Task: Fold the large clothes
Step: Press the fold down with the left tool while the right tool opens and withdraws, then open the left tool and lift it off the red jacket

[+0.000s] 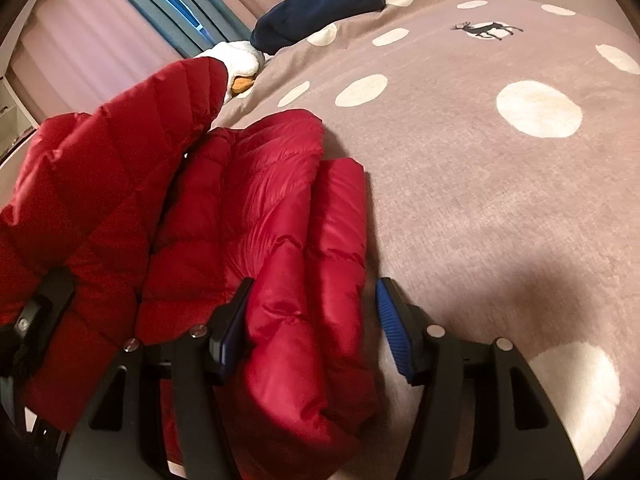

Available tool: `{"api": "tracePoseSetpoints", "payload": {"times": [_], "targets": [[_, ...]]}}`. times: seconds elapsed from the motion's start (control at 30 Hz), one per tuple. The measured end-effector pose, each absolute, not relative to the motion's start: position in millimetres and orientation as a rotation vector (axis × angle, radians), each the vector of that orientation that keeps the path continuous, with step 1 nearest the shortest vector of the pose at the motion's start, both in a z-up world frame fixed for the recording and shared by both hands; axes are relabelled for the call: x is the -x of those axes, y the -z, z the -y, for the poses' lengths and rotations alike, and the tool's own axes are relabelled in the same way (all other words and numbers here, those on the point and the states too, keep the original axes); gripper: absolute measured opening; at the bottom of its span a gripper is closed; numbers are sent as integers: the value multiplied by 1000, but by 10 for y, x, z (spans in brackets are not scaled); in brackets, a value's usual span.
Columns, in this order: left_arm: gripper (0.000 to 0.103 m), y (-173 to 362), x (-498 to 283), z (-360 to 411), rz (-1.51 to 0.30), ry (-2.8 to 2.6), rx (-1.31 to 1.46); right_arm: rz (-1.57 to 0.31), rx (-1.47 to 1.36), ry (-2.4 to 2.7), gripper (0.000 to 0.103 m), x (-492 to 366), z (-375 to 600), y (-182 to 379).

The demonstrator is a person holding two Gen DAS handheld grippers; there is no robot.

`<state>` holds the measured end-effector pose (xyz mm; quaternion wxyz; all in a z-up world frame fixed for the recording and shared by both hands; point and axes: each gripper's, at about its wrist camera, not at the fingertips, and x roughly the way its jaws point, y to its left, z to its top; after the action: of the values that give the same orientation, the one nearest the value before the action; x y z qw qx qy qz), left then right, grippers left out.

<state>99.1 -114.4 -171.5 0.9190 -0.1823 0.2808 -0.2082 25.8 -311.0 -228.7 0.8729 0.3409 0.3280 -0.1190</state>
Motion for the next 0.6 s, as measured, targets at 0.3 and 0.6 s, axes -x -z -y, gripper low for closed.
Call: {"api": "tracePoseSetpoints", "payload": {"times": [0.3, 0.6], "targets": [[40, 1773, -990, 1211, -606, 405, 341, -659, -659, 300, 68, 1, 3128, 2140], [41, 1778, -1039, 1187, -628, 402, 331, -563, -548, 346, 68, 362, 3210, 1660]]}}
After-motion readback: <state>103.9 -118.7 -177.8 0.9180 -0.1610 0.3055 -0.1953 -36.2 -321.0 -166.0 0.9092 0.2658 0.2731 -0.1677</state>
